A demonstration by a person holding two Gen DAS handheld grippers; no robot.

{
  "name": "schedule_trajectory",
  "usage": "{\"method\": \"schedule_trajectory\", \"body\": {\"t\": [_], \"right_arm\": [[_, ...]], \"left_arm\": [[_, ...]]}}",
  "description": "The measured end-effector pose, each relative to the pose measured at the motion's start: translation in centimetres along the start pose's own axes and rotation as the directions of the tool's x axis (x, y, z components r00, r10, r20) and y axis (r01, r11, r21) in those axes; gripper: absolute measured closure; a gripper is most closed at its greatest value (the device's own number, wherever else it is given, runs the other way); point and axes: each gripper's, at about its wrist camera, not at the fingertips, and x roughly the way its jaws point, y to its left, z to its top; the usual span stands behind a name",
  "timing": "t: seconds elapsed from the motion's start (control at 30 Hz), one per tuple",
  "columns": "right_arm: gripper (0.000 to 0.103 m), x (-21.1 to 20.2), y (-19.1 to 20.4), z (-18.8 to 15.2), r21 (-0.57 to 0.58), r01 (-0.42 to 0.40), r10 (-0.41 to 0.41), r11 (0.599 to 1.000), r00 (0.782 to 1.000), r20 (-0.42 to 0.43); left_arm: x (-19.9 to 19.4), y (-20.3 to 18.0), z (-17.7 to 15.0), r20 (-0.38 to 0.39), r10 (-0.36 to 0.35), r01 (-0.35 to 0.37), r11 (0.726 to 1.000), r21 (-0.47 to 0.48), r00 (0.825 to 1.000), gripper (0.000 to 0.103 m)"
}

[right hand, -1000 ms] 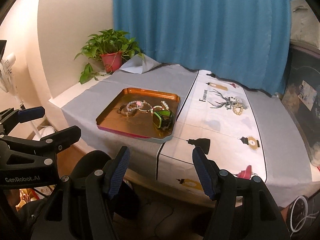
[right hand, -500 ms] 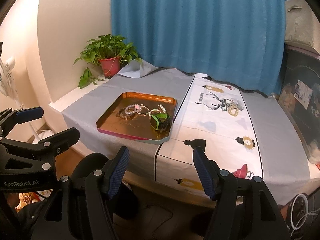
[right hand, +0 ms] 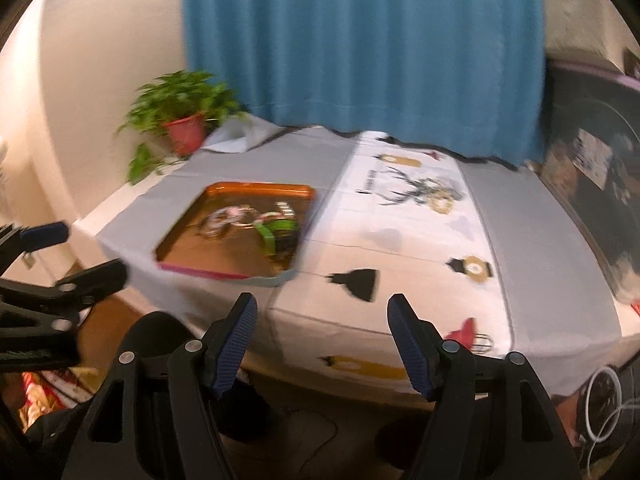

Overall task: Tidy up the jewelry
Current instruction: 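Move both tools to the jewelry pile on the runner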

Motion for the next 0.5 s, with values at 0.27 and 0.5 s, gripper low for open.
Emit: {"method": "schedule_trajectory", "body": {"t": [0.27,0.5], "right_arm": [[0.033,6.5,-10.5,3.0,0.138,0.139,-0.134,0.981,0.99,-0.045],[0.033,16.5,-18.9,7.1,0.215,0.177,-0.156,0.96,0.981,-0.111]], "left_arm": [[5.5,-3.1,4.5,-0.05,-0.027,0.029,0.999,0.032,0.998,0.004],[13.8,-7.1,12.8,-0.066,-0.143,0.144,0.989,0.015,0.987,0.004]]}}
